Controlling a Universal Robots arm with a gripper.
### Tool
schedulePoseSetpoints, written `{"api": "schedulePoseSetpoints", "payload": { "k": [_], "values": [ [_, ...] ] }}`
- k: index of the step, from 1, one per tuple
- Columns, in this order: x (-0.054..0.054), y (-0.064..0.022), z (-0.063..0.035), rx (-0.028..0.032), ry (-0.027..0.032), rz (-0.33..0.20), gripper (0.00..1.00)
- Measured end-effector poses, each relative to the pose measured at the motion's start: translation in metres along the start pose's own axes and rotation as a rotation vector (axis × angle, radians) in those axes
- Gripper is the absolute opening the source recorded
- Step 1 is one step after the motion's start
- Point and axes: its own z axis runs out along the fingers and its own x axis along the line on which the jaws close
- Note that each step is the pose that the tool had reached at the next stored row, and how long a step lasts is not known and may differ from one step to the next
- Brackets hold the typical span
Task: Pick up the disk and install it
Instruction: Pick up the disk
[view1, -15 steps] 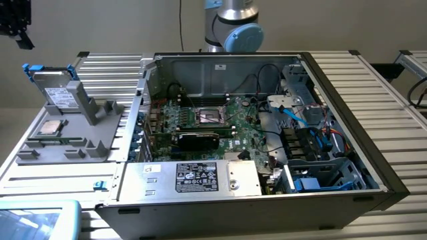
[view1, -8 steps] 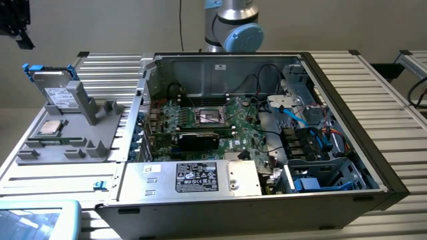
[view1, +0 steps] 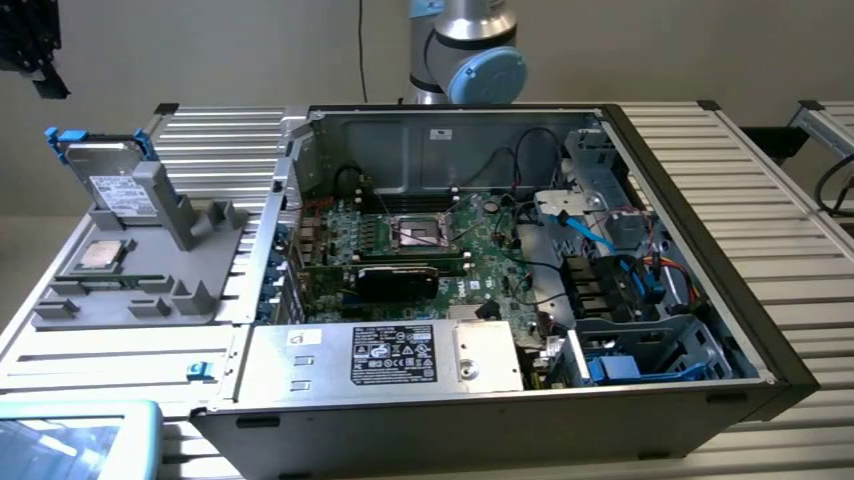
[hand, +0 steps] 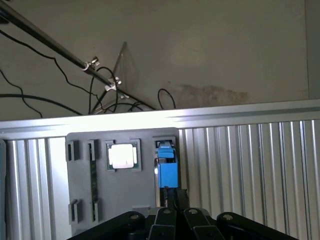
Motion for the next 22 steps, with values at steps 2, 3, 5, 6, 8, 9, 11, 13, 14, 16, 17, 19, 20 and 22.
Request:
{"api": "schedulePoseSetpoints", "payload": {
  "k": [2, 3, 5, 6, 8, 9, 11, 13, 14, 16, 17, 19, 20, 22],
  "values": [
    [0.0, 0.0, 0.0, 0.0, 0.0, 0.0, 0.11],
    [0.0, 0.0, 0.0, 0.0, 0.0, 0.0, 0.11],
    [0.0, 0.0001, 0.0, 0.0002, -0.0001, 0.0, 0.12],
    [0.0, 0.0001, 0.0, 0.0002, -0.0001, 0.0, 0.18],
    [0.0, 0.0002, 0.0001, 0.0002, 0.0, 0.0, 0.31],
    [0.0, 0.0002, 0.0001, 0.0001, 0.0, 0.0, 0.36],
    [0.0, 0.0002, 0.0004, 0.0, 0.0002, 0.0, 0.42],
    [0.0, 0.0002, 0.0013, 0.0004, 0.001, 0.0, 0.48],
    [0.0, 0.0002, 0.0024, 0.0006, 0.0023, 0.0, 0.55],
    [0.0, 0.0006, 0.0052, 0.0007, 0.0065, 0.0, 0.55],
    [0.0, 0.001, 0.0069, 0.001, 0.008, 0.0, 0.55],
    [0.0, 0.0028, 0.0105, 0.001, 0.0097, 0.0, 0.55],
    [0.0, 0.004, 0.0122, 0.0008, 0.01, 0.0, 0.55],
    [0.0, 0.0078, 0.0161, 0.0011, 0.0102, 0.0, 0.55]
  ]
}}
